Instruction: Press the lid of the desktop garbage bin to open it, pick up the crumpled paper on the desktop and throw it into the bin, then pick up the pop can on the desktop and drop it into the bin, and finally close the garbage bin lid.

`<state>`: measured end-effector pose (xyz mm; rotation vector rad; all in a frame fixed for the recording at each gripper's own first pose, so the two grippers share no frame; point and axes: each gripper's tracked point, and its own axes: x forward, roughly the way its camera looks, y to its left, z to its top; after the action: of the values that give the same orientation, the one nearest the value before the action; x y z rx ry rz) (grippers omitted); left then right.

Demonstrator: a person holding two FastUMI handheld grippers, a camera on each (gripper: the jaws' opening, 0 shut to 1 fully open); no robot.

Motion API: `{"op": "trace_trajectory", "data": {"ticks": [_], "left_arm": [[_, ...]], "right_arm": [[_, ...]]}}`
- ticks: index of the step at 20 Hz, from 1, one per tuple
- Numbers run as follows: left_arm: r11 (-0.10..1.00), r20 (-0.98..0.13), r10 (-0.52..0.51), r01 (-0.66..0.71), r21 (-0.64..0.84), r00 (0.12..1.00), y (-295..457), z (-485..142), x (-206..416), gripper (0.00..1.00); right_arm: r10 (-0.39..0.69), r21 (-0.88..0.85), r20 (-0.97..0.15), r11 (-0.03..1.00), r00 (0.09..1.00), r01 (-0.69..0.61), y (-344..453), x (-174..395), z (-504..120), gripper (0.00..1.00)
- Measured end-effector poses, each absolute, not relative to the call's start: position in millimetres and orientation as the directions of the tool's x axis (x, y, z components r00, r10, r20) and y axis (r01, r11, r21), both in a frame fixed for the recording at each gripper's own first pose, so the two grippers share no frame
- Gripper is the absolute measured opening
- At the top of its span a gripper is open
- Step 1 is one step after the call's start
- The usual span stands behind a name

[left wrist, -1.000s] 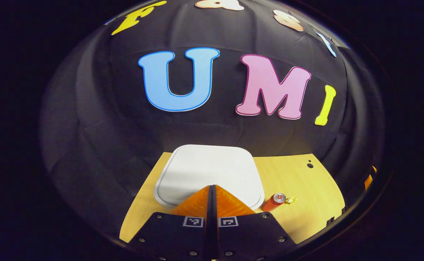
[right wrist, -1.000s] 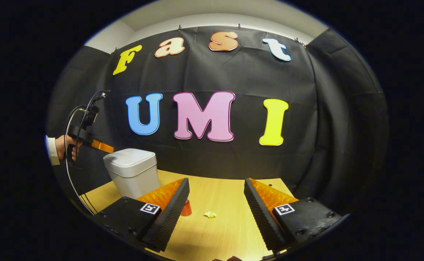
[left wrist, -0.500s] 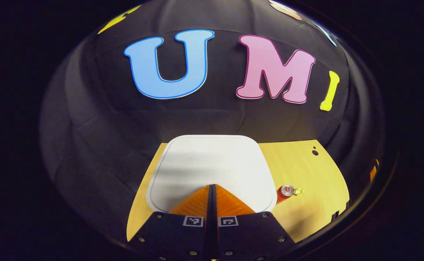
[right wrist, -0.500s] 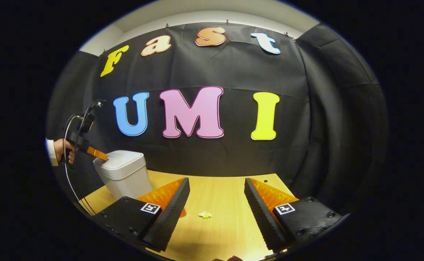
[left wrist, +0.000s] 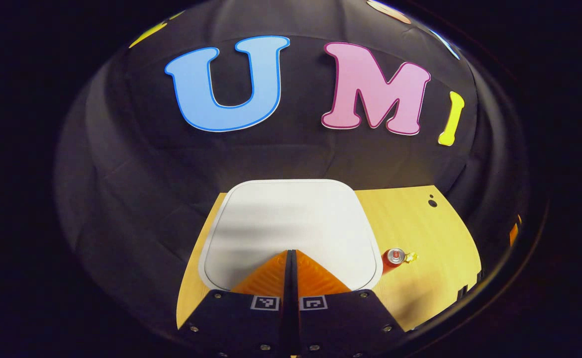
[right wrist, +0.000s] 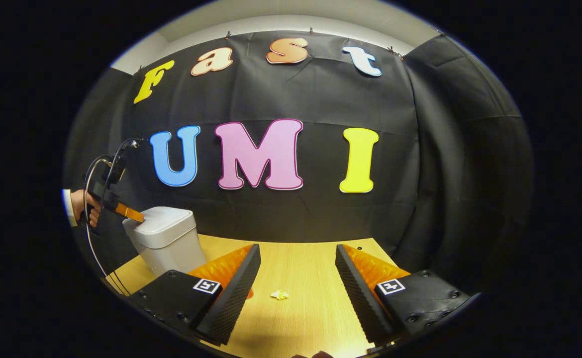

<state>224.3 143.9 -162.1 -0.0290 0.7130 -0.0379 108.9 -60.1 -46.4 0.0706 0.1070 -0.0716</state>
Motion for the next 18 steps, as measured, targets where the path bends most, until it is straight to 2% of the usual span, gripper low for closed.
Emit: {"op": "trace_trajectory", "data": {"ticks": [7, 13, 18], "left_arm": [[0.998, -0.584, -0.006, 0.040, 0.046, 0.812, 142.2, -148.1, 229.0, 0.01], [0.991, -0.450, 0.010, 0.053, 0.126, 0.893, 141.9, -94.6, 245.5, 0.01], [0.992, -0.350, 0.018, 0.027, 0.124, 0.936, 143.3, -51.6, 245.0, 0.01]], "right_arm": [[-0.073, 0.042, -0.120, 0.996, 0.990, 0.079, -64.3, 113.8, -45.4, 0.98], [-0.086, 0.021, -0.106, 0.996, 0.991, 0.089, -64.5, 115.2, -38.1, 0.98], [-0.080, 0.010, -0.092, 0.997, 0.993, 0.081, -57.5, 117.7, -31.8, 0.98]]}}
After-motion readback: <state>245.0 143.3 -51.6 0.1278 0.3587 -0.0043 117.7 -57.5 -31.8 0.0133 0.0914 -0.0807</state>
